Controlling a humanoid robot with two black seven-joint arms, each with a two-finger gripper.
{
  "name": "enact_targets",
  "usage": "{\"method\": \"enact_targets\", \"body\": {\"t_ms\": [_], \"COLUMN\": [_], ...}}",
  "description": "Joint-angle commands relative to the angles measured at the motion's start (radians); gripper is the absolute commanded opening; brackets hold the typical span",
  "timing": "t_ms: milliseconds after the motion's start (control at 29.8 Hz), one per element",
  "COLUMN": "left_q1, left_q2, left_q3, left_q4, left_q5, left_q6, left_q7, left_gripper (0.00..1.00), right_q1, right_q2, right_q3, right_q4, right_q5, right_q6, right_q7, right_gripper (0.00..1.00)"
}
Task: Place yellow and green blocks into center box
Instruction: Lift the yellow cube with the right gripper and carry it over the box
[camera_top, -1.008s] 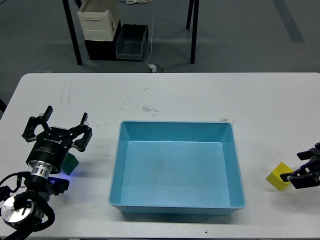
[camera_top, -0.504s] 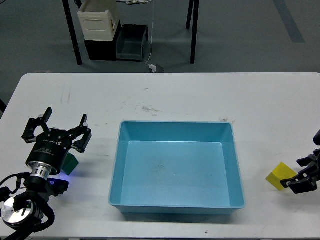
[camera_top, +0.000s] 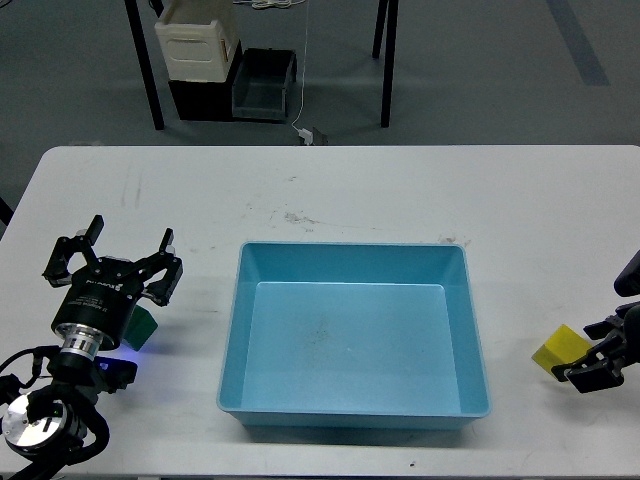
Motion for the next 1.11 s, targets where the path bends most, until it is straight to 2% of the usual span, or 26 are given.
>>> {"method": "enact_targets", "body": {"t_ms": [0, 134, 235, 336, 504, 537, 1075], "left_q1": [0.000, -0.004, -0.007, -0.006, -0.004, -0.006, -0.006], "left_q2": [-0.001, -0.005, -0.005, -0.005, -0.007, -0.007, -0.007], "left_q3": [0.000, 0.000, -0.001, 0.000, 0.000, 0.000, 0.000], "left_q4": [0.010, 0.012, 0.015, 0.018, 0.018, 0.020, 0.020], "left_q5": [-0.001, 0.001, -0.001, -0.001, -0.001, -0.001, -0.001], "left_q6": [0.000, 0.000, 0.000, 0.000, 0.000, 0.000, 0.000], "left_q7": [0.000, 0.000, 0.000, 0.000, 0.000, 0.000, 0.000], "left_gripper": [1.00, 1.00, 1.00, 1.00, 1.00, 1.00, 1.00], "right_q1": [0.000, -0.003, -0.008, -0.012, -0.012, 0.218, 0.279], "right_q2": [0.018, 0.021, 0.021, 0.021, 0.021, -0.016, -0.009], "right_q3": [0.000, -0.002, -0.008, -0.020, -0.023, 0.050, 0.070], "right_q4": [-0.008, -0.008, -0.005, -0.007, -0.013, -0.005, -0.007], "right_q5": [0.001, -0.002, -0.038, -0.062, -0.064, -0.052, -0.041], "right_q6": [0.000, 0.000, 0.000, 0.000, 0.000, -0.012, -0.012], "right_q7": [0.000, 0.000, 0.000, 0.000, 0.000, 0.000, 0.000], "right_gripper": [0.97, 0.93, 0.71, 0.60, 0.29, 0.06, 0.06]}}
